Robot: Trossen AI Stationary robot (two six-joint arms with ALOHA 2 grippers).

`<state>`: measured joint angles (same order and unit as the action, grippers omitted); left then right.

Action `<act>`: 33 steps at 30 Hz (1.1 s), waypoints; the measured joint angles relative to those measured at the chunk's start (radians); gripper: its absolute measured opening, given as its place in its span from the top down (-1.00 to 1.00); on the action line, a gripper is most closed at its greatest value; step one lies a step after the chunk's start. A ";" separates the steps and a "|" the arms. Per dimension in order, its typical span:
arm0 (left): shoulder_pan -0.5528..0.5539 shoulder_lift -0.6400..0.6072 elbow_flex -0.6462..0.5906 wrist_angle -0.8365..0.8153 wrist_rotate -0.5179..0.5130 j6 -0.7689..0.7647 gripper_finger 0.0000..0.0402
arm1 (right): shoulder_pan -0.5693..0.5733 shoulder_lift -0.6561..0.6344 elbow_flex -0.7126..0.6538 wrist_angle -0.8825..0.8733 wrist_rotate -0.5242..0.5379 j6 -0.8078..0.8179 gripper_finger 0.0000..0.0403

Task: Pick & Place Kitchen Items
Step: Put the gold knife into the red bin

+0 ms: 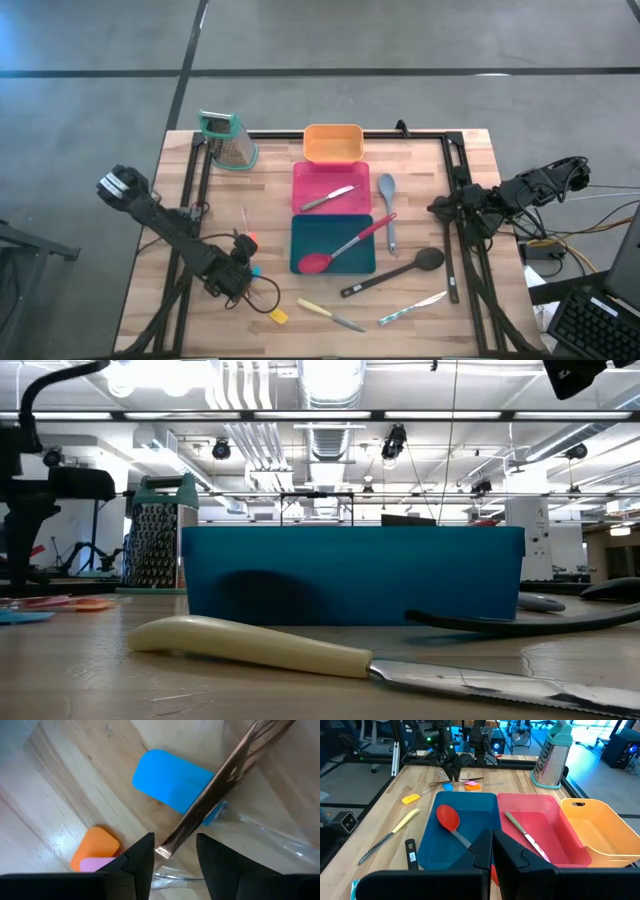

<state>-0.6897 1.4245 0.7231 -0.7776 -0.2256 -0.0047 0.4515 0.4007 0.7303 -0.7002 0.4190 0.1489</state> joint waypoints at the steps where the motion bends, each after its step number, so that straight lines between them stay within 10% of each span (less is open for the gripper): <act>1: 0.006 0.002 0.000 0.000 -0.001 0.007 0.26 | 0.000 0.000 0.000 0.000 0.000 0.000 0.96; 20: 0.146 0.007 -0.002 0.046 0.085 0.148 0.27 | 0.000 0.000 0.000 0.000 0.000 0.000 0.96; 33: 0.232 0.005 -0.031 0.096 0.179 0.183 0.65 | 0.000 0.000 0.000 0.000 0.000 0.000 0.96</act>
<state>-0.4580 1.4292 0.6922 -0.6816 -0.0462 0.1783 0.4515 0.4007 0.7300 -0.7002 0.4189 0.1490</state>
